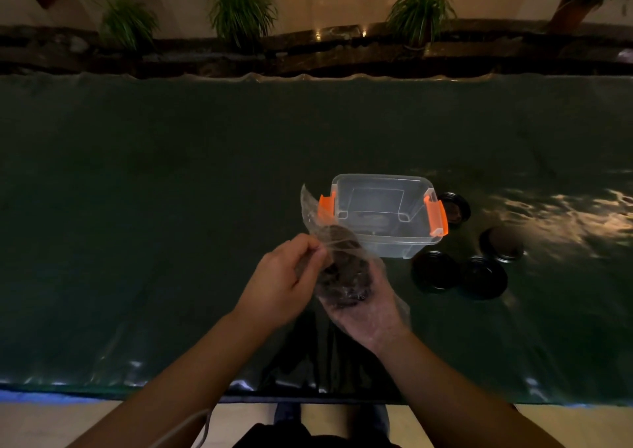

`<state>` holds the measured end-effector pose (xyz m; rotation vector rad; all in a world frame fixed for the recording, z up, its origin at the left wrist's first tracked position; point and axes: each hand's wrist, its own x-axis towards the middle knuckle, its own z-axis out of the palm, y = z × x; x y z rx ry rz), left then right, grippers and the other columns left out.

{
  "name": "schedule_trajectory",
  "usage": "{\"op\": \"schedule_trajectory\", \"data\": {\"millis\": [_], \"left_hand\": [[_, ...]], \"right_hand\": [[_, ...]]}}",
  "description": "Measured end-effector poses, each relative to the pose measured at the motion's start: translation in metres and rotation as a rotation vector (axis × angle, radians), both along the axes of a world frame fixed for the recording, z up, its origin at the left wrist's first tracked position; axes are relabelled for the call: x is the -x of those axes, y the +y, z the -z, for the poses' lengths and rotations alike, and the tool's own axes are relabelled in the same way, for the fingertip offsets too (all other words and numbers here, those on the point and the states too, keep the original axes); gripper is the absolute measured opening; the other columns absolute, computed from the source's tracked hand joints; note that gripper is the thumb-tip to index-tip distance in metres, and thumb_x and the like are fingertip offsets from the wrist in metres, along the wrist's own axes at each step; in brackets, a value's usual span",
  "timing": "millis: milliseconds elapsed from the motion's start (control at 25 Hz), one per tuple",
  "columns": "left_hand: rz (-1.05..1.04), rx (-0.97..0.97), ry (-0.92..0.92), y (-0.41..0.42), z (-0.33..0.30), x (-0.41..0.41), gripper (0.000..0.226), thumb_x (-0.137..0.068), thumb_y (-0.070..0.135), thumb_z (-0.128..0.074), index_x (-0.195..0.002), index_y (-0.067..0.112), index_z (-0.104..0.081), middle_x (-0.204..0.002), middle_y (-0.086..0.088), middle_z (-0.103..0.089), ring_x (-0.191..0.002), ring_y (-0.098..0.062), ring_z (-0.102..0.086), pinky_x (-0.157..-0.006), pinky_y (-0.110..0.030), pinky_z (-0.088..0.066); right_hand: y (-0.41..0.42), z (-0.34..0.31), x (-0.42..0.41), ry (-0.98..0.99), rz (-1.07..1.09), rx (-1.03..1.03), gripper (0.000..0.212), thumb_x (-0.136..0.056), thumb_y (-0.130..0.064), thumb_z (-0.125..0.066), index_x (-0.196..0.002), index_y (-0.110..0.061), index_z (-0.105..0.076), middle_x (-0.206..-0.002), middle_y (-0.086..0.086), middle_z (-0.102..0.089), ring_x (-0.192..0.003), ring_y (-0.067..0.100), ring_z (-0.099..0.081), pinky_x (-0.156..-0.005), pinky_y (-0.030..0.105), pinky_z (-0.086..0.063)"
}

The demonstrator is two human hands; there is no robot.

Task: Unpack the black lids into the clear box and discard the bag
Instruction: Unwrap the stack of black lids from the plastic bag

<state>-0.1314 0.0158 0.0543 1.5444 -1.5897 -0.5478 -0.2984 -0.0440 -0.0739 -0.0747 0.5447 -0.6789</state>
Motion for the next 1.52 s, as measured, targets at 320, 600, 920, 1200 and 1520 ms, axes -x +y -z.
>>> {"op": "schedule_trajectory", "data": {"millis": [320, 600, 920, 1200, 1520], "left_hand": [[-0.089, 0.178, -0.116, -0.007, -0.032, -0.004, 0.018, -0.100, 0.032, -0.053, -0.101, 0.017, -0.064, -0.087, 0.006, -0.068, -0.074, -0.007, -0.063, -0.063, -0.025, -0.051], [-0.059, 0.246, -0.133, -0.015, -0.049, -0.010, 0.029, -0.092, 0.040, -0.061, -0.088, 0.013, -0.070, -0.110, -0.002, -0.062, -0.104, -0.011, -0.058, -0.089, -0.022, -0.045], [-0.324, -0.438, 0.339, -0.035, -0.042, -0.019, 0.010, -0.093, 0.029, -0.070, -0.095, 0.021, -0.077, -0.089, 0.003, -0.078, -0.088, -0.014, -0.074, -0.088, -0.042, -0.060], [-0.226, -0.621, 0.331, -0.041, -0.036, -0.021, 0.026, -0.091, 0.041, -0.071, -0.109, 0.022, -0.075, -0.104, 0.002, -0.077, -0.091, -0.015, -0.074, -0.086, -0.044, -0.061], [-0.295, -0.024, 0.425, -0.043, -0.056, -0.024, 0.019, -0.102, 0.024, -0.056, -0.087, 0.028, -0.067, -0.082, 0.011, -0.073, -0.078, -0.008, -0.070, -0.070, -0.029, -0.061]], "right_hand": [[0.000, -0.004, -0.010, -0.074, -0.055, -0.035, 0.057, -0.104, -0.041, -0.061, -0.148, -0.007, -0.053, -0.150, 0.024, -0.055, -0.141, 0.039, -0.050, -0.117, 0.052, -0.039], [0.015, -0.006, -0.025, -0.166, -0.085, -0.121, 0.060, -0.100, -0.043, -0.067, -0.148, -0.008, -0.054, -0.158, 0.023, -0.045, -0.147, 0.041, -0.042, -0.119, 0.055, -0.036], [0.009, -0.005, -0.033, -0.173, -0.100, -0.186, 0.067, -0.098, -0.037, -0.071, -0.155, -0.014, -0.045, -0.159, 0.025, -0.043, -0.145, 0.048, -0.042, -0.116, 0.066, -0.034], [0.016, -0.006, -0.031, -0.180, -0.090, -0.164, 0.065, -0.097, -0.035, -0.073, -0.153, -0.017, -0.047, -0.158, 0.026, -0.044, -0.143, 0.051, -0.044, -0.113, 0.068, -0.036], [0.022, -0.014, -0.026, -0.047, -0.057, -0.023, 0.071, -0.088, -0.047, -0.079, -0.145, -0.010, -0.057, -0.152, 0.022, -0.054, -0.142, 0.041, -0.049, -0.117, 0.056, -0.040]]}}
